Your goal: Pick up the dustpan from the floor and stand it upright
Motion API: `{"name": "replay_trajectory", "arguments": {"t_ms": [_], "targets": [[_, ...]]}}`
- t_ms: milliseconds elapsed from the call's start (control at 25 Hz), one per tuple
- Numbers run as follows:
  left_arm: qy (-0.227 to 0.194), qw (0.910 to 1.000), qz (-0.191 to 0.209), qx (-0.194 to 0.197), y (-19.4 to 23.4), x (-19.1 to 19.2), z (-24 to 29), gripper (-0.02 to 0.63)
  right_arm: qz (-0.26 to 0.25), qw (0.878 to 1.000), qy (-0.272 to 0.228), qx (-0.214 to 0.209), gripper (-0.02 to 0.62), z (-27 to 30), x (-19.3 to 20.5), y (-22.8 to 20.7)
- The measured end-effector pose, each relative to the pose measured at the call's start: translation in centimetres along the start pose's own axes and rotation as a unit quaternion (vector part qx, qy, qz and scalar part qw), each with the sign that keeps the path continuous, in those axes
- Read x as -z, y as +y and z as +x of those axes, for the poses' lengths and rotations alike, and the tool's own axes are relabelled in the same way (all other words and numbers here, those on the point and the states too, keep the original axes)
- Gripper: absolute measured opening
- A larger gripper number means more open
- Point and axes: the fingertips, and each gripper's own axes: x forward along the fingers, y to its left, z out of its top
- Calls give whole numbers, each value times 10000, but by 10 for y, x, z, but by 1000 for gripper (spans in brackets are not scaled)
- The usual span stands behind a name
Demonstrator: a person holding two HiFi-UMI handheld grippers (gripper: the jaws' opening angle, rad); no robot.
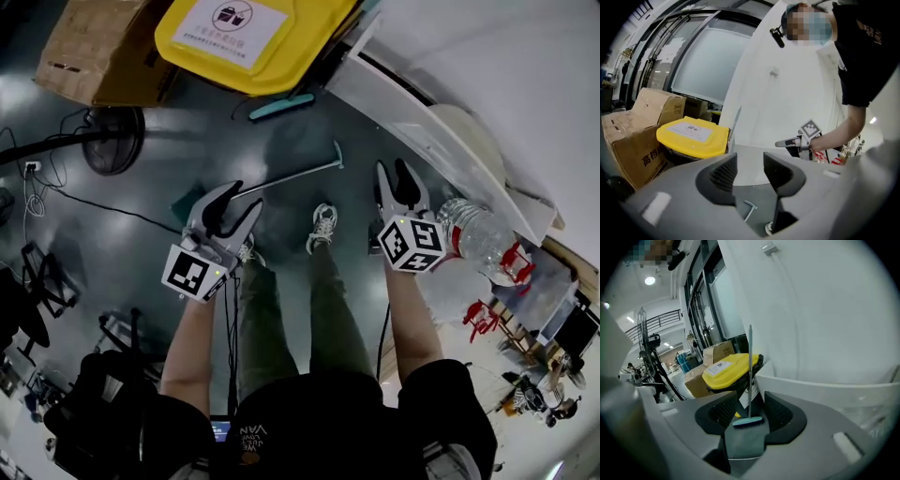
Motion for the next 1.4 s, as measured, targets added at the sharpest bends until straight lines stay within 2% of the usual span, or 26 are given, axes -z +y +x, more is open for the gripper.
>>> {"name": "replay_trajectory", "arguments": {"t_ms": [120, 400, 480, 640, 880, 1080, 1400], "targets": [[128, 9999, -1, 10, 18, 40, 15, 186, 51, 9997, 176, 141, 158, 30, 41, -16], [627, 9961, -614, 40, 31, 141, 37, 186, -25, 9961, 731, 500, 158, 90, 143, -60], [652, 9958, -648, 43, 36, 164, 42, 186, -38, 9947, 870, 542, 158, 108, 170, -71], [790, 9944, -701, 71, 47, 215, 56, 224, -223, 9914, 1252, 315, 158, 148, 221, -78], [915, 9905, -1024, -24, 58, 287, 69, 229, -425, 9801, 1934, 102, 158, 187, 312, -89], [1056, 9902, -916, -31, 67, 335, 85, 229, -422, 9716, 2323, 153, 158, 214, 378, -114], [1073, 9904, -876, -6, 83, 375, 113, 229, -938, 9518, 2916, 157, 158, 261, 462, -151]]}}
